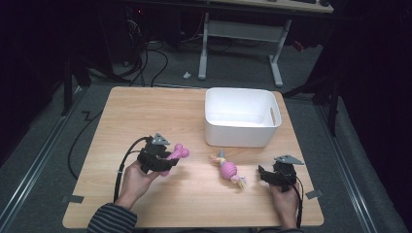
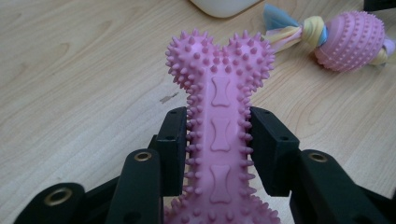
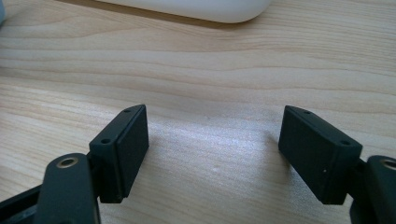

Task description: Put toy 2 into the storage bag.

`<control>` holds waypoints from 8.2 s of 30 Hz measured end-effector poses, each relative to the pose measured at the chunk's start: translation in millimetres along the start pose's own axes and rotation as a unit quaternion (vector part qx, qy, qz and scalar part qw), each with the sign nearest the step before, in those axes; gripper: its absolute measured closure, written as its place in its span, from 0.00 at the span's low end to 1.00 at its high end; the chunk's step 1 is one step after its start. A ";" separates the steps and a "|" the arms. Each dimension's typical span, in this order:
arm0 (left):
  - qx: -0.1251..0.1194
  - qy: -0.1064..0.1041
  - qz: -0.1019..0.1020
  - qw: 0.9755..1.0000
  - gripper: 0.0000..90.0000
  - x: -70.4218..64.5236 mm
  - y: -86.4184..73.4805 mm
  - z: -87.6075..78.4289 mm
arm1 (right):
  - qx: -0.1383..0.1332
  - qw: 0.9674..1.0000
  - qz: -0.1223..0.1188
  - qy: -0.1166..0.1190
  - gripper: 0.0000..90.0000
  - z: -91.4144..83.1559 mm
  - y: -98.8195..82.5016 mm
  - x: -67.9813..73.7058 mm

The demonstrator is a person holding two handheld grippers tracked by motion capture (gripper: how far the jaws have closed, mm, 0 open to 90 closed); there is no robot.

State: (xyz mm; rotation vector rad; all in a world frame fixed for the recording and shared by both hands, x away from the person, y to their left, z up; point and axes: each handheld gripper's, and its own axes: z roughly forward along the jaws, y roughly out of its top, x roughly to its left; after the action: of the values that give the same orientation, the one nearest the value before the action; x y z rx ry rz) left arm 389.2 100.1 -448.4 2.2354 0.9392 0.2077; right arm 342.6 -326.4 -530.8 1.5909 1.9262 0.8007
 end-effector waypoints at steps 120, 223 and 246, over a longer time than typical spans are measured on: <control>-0.022 -0.048 0.106 0.993 0.65 -17.5 222.2 71.9 | 0.001 1.000 -0.006 0.003 0.28 -0.6 -0.3 0.3; -0.108 0.016 0.025 0.994 0.41 37.9 111.1 -20.8 | 0.000 1.000 -0.007 0.005 0.28 -0.7 -0.5 0.4; -0.102 0.039 -0.003 0.994 0.39 40.9 36.0 -20.6 | -0.001 1.000 -0.006 0.005 0.28 -0.7 -0.6 0.8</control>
State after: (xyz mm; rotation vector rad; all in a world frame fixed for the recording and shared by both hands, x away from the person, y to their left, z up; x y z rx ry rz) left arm 431.3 121.1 -414.0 2.0494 0.9221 0.3745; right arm 341.5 -325.8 -530.8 1.5770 1.9402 0.8071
